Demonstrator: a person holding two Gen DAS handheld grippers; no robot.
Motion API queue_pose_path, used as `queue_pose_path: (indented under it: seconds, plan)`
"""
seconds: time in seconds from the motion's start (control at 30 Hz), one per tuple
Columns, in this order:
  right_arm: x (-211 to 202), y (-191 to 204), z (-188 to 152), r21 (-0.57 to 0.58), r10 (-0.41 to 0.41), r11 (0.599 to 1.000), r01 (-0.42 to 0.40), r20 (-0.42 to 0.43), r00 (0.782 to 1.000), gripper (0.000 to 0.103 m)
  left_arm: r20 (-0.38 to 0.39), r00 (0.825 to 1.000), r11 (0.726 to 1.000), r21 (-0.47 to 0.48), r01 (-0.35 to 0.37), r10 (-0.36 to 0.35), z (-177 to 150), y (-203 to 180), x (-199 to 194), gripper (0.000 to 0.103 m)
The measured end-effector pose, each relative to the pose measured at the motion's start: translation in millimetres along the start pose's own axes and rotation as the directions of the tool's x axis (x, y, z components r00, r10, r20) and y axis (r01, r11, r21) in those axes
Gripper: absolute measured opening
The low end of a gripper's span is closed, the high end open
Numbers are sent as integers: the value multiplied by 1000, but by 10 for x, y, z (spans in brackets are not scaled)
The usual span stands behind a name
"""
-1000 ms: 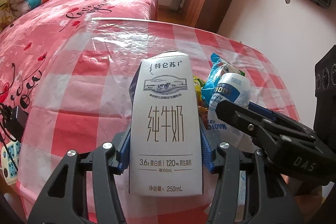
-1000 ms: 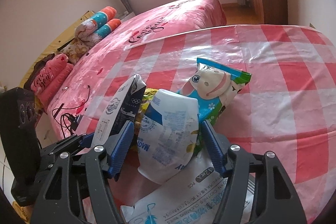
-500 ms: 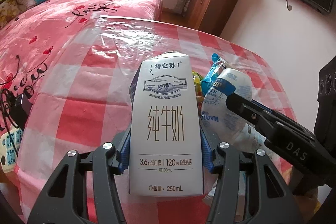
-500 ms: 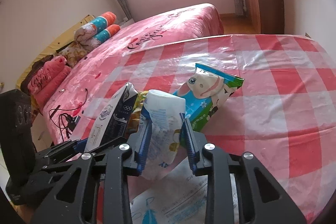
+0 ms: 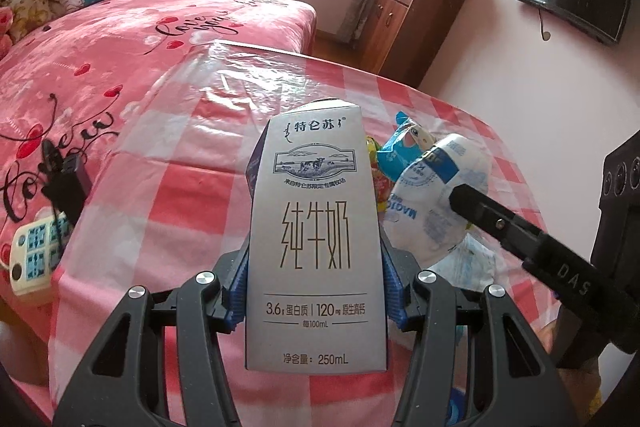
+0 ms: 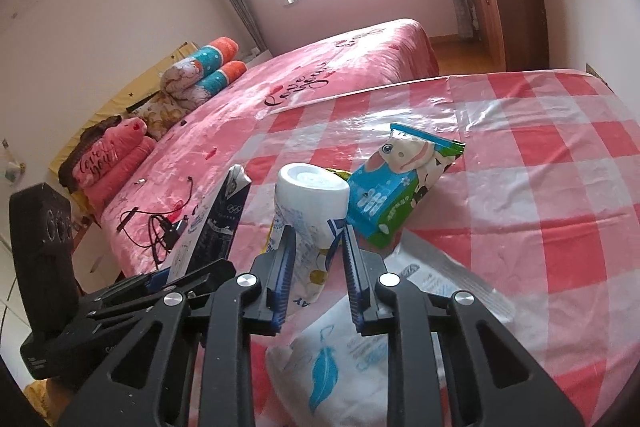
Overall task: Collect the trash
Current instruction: 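Lift the milk carton with the left tool while the right tool lifts the white cup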
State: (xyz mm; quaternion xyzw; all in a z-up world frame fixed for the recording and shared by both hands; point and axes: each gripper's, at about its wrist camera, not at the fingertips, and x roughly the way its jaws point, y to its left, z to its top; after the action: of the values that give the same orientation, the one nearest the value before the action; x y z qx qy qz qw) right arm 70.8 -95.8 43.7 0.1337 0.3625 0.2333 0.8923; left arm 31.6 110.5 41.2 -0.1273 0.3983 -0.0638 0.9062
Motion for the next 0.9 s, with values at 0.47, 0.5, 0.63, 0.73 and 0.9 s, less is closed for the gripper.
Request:
queue_pose_path:
  seconds: [0.47, 0.5, 0.63, 0.73, 0.9]
  plan:
    - [-464, 92, -311, 44, 51, 998, -51, -5, 999, 24, 0, 1000, 1000, -22, -3, 3, -371, 167, -415, 55]
    - [-488, 93, -344, 50, 57, 997, -57, -9, 998, 24, -4, 1000, 1000, -26, -2, 2, -407, 182, -437, 55]
    - [-554, 130, -460, 56, 71, 996, -70, -28, 997, 24, -8, 1000, 1000, -30, -1, 1, -530, 217, -553, 55]
    - [-620, 171, -577, 58, 78, 995, -76, -37, 996, 24, -6, 1000, 999, -32, 0, -1, -601, 245, -665, 55]
    - [-719, 221, -680, 73, 99, 993, -95, -46, 994, 24, -7, 1000, 999, -34, 2, -2, -721, 285, -824, 55]
